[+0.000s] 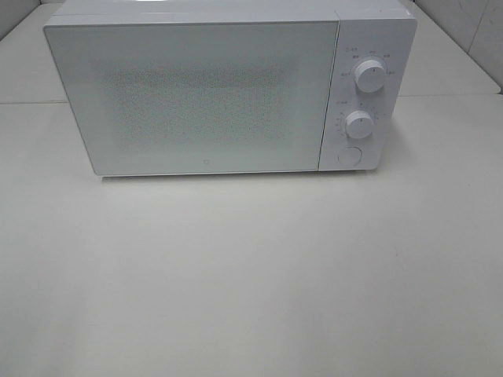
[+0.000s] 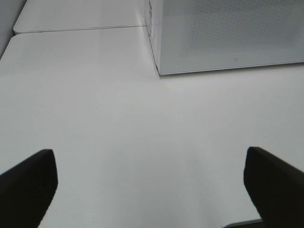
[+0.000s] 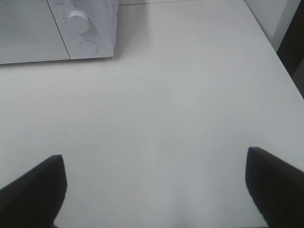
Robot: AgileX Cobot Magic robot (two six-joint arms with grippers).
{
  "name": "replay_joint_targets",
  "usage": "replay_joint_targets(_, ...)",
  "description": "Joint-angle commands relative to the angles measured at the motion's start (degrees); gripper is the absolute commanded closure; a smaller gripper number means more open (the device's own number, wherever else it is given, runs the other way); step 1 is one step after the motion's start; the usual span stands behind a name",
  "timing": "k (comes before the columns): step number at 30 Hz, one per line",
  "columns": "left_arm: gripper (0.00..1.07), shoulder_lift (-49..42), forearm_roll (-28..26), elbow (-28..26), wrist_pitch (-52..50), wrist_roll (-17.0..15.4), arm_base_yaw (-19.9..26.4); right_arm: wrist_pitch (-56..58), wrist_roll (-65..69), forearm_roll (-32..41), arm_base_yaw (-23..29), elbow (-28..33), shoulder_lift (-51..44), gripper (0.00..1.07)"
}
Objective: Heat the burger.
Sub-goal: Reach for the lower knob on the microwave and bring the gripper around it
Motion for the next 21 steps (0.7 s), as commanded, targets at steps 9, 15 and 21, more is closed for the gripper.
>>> replay_joint_targets(9,0.04,-1.3,-0.5,0.1,-0.8,-0.4,-0.7,-0.1,0.3,0.2,0.0,0.1,-0.7,0.08)
replay_joint_targets(15,0.04,-1.3,-0.4,0.1,-0.8,-0.4,-0.7,-0.1,0.3,0.2,0.0,0.1,-0.7,0.08)
replay_joint_targets(21,0.04,-1.3,-0.4,0.1,-0.8,-0.3,-0.7,-0.1,0.3,0.2,0.0,0.1,-0.7,0.08)
